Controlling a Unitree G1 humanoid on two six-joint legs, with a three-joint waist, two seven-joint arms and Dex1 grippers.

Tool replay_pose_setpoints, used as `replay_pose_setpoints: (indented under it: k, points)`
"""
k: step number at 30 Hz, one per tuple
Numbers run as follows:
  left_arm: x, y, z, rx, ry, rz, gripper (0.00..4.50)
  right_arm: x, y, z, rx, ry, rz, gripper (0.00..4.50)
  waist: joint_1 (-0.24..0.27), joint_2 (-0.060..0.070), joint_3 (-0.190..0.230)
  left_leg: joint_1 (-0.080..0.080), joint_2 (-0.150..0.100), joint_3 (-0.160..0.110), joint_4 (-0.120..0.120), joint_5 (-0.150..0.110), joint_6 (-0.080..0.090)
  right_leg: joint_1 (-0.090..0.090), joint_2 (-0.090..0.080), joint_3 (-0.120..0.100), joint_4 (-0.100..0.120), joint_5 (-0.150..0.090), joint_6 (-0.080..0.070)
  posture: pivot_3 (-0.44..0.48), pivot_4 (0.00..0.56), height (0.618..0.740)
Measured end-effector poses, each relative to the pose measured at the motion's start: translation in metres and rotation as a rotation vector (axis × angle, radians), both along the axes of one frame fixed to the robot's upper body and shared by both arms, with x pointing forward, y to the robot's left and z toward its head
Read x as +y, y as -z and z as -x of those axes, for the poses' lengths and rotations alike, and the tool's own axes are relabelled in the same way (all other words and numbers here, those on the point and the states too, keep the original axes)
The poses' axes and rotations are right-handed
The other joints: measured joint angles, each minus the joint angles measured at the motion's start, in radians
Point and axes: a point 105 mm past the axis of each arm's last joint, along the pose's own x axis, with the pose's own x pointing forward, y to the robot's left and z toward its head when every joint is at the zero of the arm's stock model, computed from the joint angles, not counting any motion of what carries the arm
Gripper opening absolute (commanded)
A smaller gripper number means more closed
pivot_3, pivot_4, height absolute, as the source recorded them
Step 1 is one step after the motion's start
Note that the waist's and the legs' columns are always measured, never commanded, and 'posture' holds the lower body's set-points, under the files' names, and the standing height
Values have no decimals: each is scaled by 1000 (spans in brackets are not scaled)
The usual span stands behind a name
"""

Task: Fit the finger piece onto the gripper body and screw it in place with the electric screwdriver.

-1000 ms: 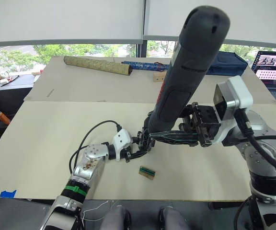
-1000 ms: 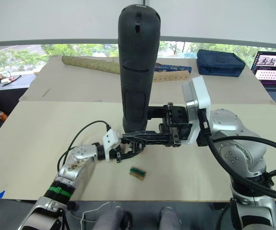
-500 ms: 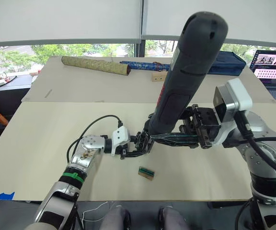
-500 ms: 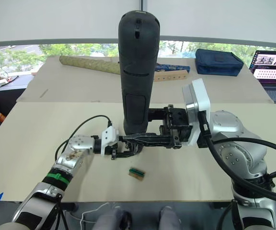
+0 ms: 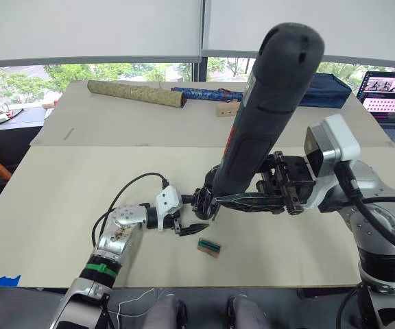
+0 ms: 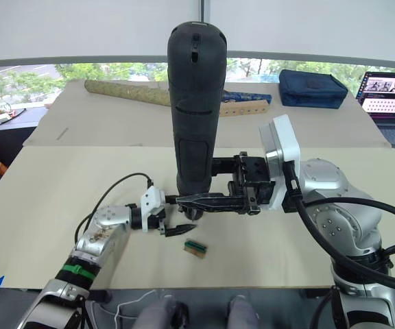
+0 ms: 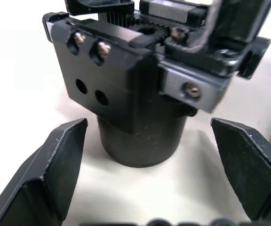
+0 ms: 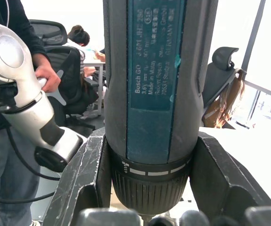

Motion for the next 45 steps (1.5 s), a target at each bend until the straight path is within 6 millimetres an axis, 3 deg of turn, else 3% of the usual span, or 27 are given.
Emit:
replay_pose_setpoints:
  k: [13, 16, 19, 30, 35, 45]
  points:
    - [-11, 1, 0, -3, -87, 9, 4441, 3, 0, -5, -2, 10, -9, 1895, 3, 0, 0, 0, 0, 0, 0, 0, 0, 0, 0, 0, 1, 0, 0, 0, 150, 734]
    - [-10, 2, -1, -7, -97, 3, 3561, 5, -3, -6, -11, 7, -15, 1895, 2, 0, 0, 1, 0, 0, 0, 0, 0, 0, 0, 0, 1, 0, 0, 0, 150, 734]
    - [-8, 3, -4, -10, -117, -2, 2251, 8, -10, -6, -35, -5, -21, 1895, 1, 0, 0, 1, 0, 0, 0, 0, 0, 0, 0, 0, 2, 0, 0, 0, 150, 734]
    - [-8, 4, -6, -8, -114, -7, 2260, 29, -21, -13, -33, -42, -32, 1895, 1, 0, 0, 3, 0, -1, 0, 1, -1, 1, 0, 0, 4, 1, -1, 0, 150, 734]
    - [-9, 4, -5, -8, -108, -7, 2260, 40, -13, -19, -24, -30, 12, 1895, 1, 0, 0, 2, 0, -1, 0, 1, -1, 0, 0, 0, 4, 1, -1, 0, 150, 734]
    - [-8, 4, -2, -6, -108, -7, 2260, 45, 0, -34, -17, 40, 71, 1895, -3, 0, 0, 2, 0, 0, -1, 1, -1, 0, 0, 0, 3, 1, -1, 0, 150, 734]
